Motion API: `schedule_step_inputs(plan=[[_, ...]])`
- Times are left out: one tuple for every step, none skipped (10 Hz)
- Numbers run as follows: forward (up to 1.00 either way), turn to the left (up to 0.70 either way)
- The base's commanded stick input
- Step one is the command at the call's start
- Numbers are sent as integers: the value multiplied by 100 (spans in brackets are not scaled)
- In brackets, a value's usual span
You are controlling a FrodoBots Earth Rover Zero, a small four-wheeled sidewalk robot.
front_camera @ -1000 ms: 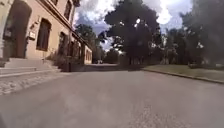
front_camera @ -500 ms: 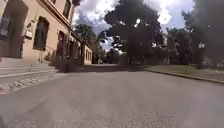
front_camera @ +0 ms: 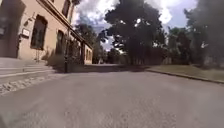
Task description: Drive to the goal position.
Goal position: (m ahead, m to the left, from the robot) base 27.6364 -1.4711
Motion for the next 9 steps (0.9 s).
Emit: schedule_step_inputs(plan=[[85,1],[85,1],[85,1],[85,1],[85,1],[85,1],[85,1],[85,1],[85,1]])
